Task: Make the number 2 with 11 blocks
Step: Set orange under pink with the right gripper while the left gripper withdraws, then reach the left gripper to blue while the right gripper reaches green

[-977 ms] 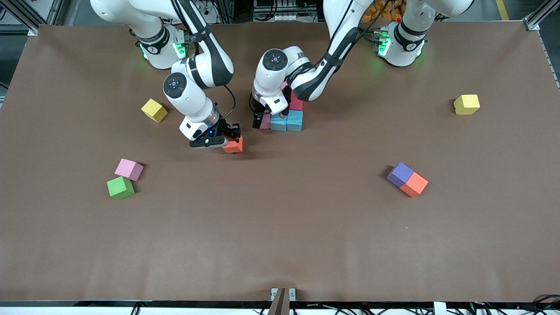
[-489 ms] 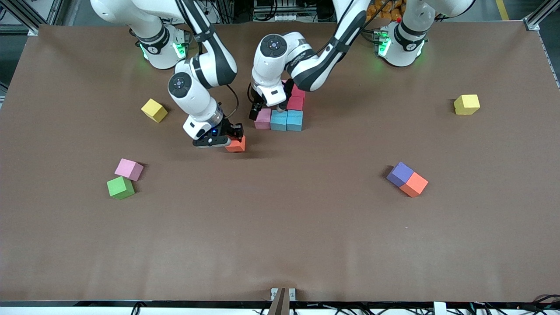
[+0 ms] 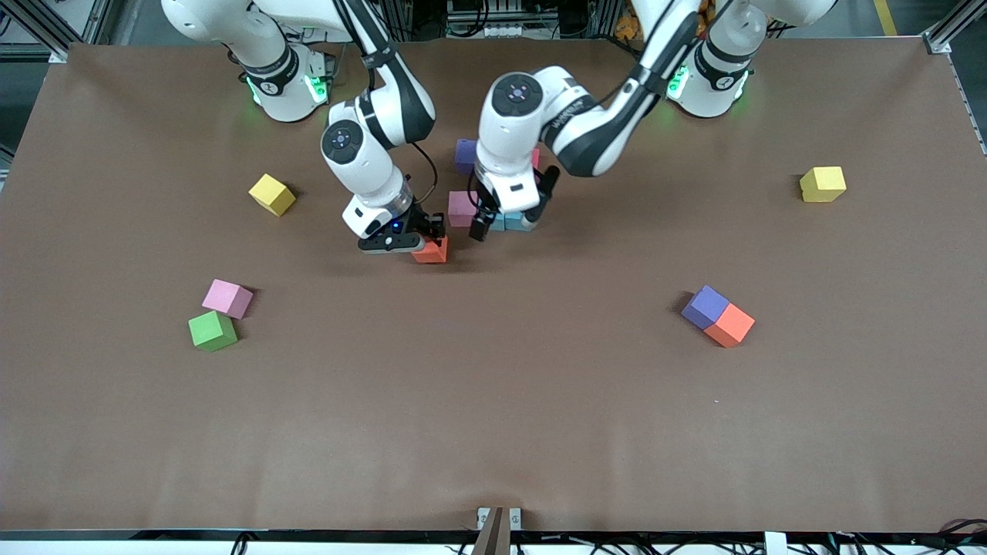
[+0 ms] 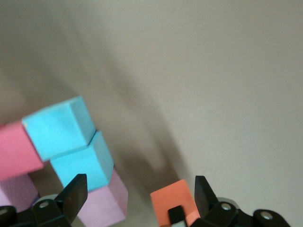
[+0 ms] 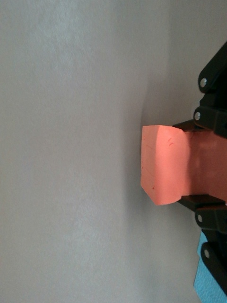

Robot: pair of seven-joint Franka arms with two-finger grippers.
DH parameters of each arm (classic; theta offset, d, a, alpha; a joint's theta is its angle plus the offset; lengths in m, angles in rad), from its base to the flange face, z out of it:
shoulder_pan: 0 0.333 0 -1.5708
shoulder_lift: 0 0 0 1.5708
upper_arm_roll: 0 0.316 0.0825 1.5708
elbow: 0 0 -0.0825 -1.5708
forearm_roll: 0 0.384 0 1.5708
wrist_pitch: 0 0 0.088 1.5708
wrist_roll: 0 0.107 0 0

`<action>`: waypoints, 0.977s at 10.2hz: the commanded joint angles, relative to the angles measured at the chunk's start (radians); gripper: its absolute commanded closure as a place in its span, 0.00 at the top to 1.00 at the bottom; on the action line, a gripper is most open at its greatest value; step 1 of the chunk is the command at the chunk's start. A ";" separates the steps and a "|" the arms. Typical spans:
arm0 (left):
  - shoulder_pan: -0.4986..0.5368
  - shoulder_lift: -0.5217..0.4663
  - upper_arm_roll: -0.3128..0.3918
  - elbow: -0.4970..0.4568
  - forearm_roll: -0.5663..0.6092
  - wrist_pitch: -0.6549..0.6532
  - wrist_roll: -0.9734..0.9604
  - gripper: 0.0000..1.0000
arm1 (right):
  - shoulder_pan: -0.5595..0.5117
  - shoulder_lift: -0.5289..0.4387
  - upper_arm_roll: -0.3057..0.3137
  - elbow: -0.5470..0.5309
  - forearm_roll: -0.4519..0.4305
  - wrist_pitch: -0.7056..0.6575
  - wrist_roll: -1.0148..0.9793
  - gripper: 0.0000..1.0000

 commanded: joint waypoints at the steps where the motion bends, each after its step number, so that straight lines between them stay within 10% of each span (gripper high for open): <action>1: 0.071 -0.060 -0.015 -0.024 0.023 -0.078 0.129 1.00 | 0.051 0.066 -0.013 0.064 0.019 -0.006 0.056 0.06; 10: 0.374 -0.086 0.033 -0.023 0.025 -0.333 0.477 1.00 | 0.080 0.115 -0.010 0.119 0.005 -0.068 0.140 0.06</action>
